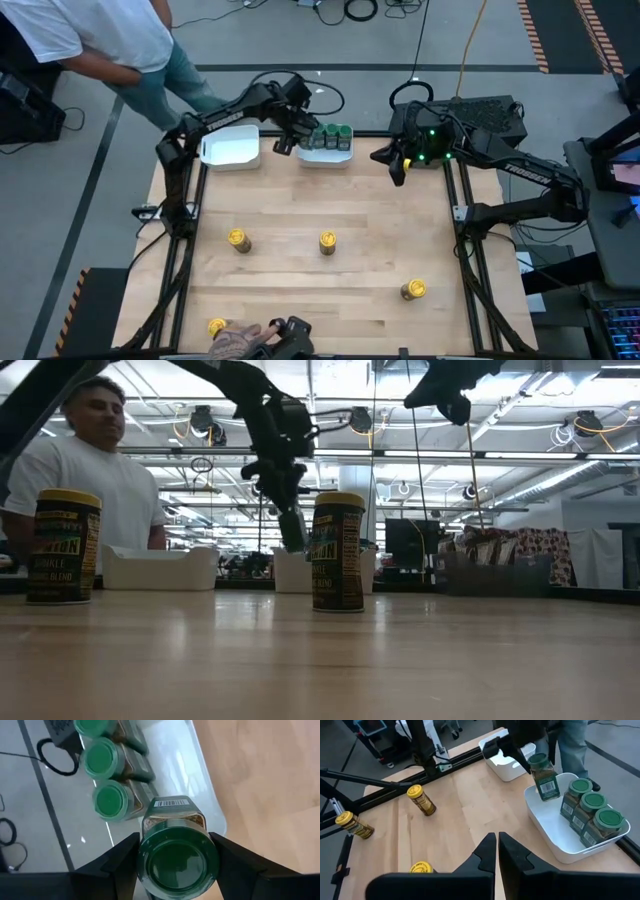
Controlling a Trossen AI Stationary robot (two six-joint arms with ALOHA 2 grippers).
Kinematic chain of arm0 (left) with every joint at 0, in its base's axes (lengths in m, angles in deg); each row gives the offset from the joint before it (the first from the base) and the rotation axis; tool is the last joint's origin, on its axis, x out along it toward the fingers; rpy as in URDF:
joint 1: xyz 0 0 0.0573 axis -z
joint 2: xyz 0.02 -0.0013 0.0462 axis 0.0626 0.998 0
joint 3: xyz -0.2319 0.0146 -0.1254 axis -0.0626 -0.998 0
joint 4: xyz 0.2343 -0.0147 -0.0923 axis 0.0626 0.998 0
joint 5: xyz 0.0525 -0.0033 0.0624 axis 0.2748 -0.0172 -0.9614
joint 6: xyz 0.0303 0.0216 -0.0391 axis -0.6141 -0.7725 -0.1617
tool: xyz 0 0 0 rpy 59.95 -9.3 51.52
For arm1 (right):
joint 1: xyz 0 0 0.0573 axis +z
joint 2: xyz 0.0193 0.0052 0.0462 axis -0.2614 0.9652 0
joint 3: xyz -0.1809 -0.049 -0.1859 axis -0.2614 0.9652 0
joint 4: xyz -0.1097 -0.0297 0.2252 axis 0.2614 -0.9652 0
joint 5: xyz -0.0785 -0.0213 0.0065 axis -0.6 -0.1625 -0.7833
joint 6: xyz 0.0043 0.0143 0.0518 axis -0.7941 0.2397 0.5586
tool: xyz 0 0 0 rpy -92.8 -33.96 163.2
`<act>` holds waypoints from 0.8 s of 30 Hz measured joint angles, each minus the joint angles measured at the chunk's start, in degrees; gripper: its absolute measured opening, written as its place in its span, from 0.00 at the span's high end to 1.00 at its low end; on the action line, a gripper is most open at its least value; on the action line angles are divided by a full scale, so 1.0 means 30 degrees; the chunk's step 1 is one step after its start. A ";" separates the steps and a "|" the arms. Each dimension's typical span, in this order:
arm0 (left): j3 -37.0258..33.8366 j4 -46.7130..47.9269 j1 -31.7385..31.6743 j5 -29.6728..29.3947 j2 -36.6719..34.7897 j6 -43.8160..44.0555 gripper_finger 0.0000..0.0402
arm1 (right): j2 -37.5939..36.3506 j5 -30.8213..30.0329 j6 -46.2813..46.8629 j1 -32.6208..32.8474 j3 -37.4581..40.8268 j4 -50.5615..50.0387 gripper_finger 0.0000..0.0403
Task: Sort spices by type
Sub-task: Put the green seasoning bottle into the right white bin
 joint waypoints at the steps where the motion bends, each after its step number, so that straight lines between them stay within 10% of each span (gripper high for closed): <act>1: 0.0000 -0.0038 0.0071 -0.0280 0.0134 -0.0031 0.46 | 0.0000 0.0242 0.0000 -0.0007 -0.0001 -0.0053 1.00; 24: 0.0000 -0.1025 0.0837 -0.2367 0.2039 -0.0493 0.43 | -0.0007 0.0963 -0.0470 0.0007 0.0005 -0.1276 1.00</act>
